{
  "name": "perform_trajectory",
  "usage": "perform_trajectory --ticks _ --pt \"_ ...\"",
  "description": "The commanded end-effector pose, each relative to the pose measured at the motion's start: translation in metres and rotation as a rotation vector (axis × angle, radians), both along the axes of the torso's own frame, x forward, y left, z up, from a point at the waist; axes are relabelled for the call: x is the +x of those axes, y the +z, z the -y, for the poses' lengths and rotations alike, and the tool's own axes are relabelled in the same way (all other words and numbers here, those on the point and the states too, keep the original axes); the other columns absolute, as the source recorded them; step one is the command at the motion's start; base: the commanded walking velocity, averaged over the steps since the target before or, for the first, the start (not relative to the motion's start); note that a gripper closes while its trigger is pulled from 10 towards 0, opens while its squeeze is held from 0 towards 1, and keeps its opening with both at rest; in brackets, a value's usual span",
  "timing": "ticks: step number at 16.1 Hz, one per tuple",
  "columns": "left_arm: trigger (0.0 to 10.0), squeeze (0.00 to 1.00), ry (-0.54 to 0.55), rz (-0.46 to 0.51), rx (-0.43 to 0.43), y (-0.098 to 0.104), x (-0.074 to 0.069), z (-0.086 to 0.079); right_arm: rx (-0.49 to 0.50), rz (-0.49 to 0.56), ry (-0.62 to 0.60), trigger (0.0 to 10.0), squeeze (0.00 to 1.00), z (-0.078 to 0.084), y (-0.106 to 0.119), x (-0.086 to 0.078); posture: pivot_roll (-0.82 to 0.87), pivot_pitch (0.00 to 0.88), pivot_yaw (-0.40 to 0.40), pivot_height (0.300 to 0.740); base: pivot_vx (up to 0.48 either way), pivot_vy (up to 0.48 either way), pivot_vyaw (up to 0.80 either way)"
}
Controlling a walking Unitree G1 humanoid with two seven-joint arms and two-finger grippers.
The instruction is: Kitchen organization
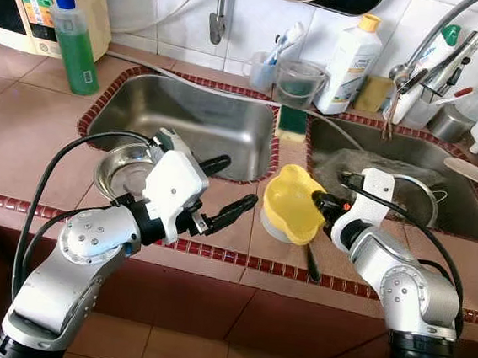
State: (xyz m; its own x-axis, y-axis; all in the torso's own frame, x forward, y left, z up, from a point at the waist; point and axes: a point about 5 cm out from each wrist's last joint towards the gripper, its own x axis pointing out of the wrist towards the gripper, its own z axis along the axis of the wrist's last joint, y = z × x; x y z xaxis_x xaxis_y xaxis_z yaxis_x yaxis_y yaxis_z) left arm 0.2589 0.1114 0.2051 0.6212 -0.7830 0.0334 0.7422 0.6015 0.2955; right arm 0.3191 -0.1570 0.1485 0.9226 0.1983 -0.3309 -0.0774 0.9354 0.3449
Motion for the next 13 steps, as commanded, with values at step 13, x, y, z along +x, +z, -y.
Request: perform_trajectory --ticks 13 --pt "10.0 0.0 -0.047 -0.044 0.043 -0.011 -0.012 0.004 0.079 0.024 0.005 3.7 0.0 0.002 0.013 0.004 -0.01 0.052 -0.095 0.74 0.0 0.0 0.0"
